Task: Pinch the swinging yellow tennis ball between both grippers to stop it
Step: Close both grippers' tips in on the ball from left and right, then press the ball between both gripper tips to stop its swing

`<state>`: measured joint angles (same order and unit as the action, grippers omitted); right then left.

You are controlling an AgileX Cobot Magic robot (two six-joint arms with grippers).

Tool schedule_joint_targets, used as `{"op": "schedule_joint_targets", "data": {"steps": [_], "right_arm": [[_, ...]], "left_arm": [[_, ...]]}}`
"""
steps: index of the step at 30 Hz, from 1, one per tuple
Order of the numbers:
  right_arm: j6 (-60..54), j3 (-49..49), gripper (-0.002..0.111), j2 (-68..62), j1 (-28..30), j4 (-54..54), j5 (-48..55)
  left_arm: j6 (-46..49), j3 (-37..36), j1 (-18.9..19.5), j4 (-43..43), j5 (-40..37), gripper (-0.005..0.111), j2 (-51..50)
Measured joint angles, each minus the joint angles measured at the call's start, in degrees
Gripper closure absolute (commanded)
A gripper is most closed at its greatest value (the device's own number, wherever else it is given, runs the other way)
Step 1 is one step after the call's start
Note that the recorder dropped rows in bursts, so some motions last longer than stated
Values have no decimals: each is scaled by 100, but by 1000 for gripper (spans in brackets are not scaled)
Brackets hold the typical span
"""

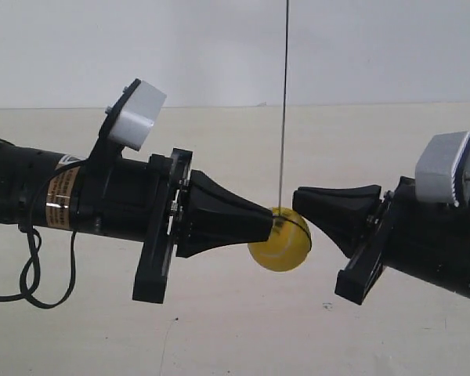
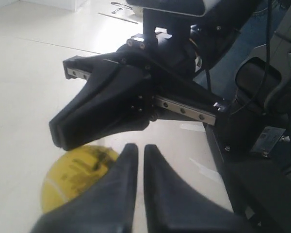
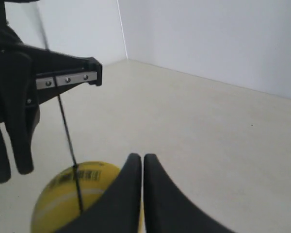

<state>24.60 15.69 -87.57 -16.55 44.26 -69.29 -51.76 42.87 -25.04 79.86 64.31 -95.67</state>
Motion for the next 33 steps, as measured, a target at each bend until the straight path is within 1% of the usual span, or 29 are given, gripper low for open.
{"op": "schedule_joint_targets", "data": {"steps": [9,23,30,33], "right_arm": [[11,85,108,0,0,10,4],[-11,95,108,0,0,215,597],[-36,95,108,0,0,280,659],[-39,95,108,0,0,318,670]], "left_arm": [[107,12,0,-60,0,102,-304],[214,47,0,-87,-21,102,-436],[69,47,0,261,-47,102,-436],[55,47,0,383,-299,102,-436]]}}
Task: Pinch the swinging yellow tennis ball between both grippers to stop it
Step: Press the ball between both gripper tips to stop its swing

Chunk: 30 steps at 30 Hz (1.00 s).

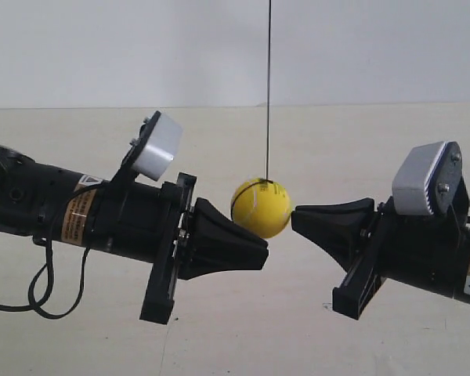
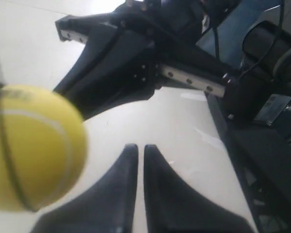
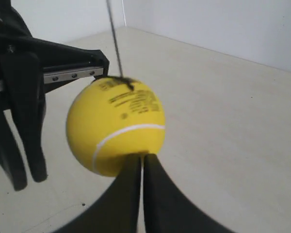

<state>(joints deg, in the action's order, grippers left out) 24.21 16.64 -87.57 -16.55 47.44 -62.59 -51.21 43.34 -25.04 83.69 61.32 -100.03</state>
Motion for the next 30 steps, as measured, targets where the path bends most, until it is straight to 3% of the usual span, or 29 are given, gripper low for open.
{"op": "schedule_joint_targets", "data": {"steps": [8,30], "right_arm": [[-14,0,108,0,0,0,4],[-53,0,108,0,0,8,33]], "left_arm": [[-70,0,0,61,-937,102,304],[-155,0,0,49,-1728,102,917]]}}
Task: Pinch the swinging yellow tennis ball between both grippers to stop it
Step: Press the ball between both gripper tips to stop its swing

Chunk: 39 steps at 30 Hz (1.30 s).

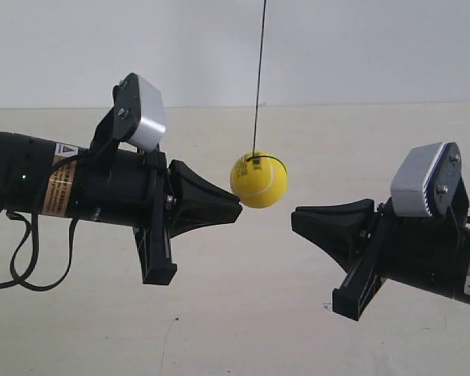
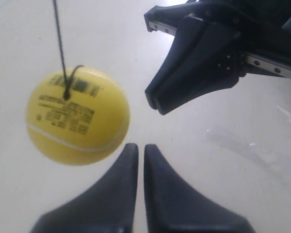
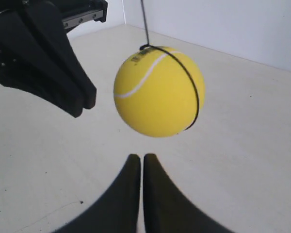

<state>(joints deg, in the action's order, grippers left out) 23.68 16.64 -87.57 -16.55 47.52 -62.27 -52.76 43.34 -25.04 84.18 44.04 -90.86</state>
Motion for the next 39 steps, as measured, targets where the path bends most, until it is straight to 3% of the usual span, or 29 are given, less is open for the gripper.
{"op": "schedule_joint_targets", "data": {"steps": [9,39], "right_arm": [[-55,0,108,0,0,0,14],[-70,0,108,0,0,68,18]], "left_arm": [[13,0,0,37,-353,102,0],[338,0,0,-163,-31,102,0]]}}
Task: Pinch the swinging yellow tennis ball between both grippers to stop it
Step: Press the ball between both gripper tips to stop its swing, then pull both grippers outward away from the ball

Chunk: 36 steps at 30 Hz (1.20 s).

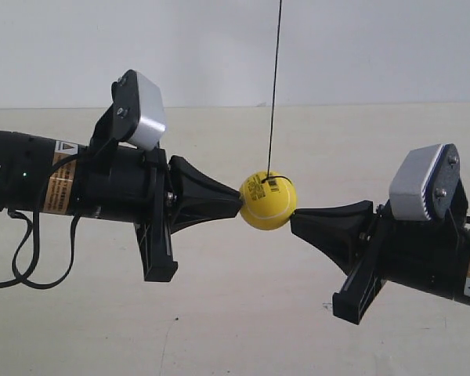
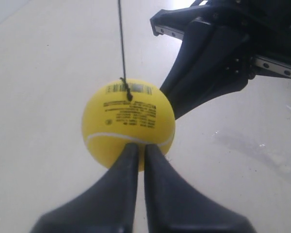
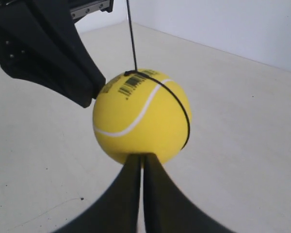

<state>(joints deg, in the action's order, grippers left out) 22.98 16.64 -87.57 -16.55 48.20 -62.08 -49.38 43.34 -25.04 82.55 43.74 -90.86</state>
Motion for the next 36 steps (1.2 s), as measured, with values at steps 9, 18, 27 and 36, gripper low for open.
{"op": "schedule_joint_targets", "data": {"steps": [9,18,27,36], "right_arm": [[0,0,108,0,0,0,0],[-44,0,108,0,0,0,0],[-94,0,108,0,0,0,0],[-179,0,108,0,0,0,0]], "left_arm": [[48,0,0,-12,92,102,0],[58,0,0,-12,137,102,0],[58,0,0,-12,137,102,0],[58,0,0,-12,137,102,0]]}}
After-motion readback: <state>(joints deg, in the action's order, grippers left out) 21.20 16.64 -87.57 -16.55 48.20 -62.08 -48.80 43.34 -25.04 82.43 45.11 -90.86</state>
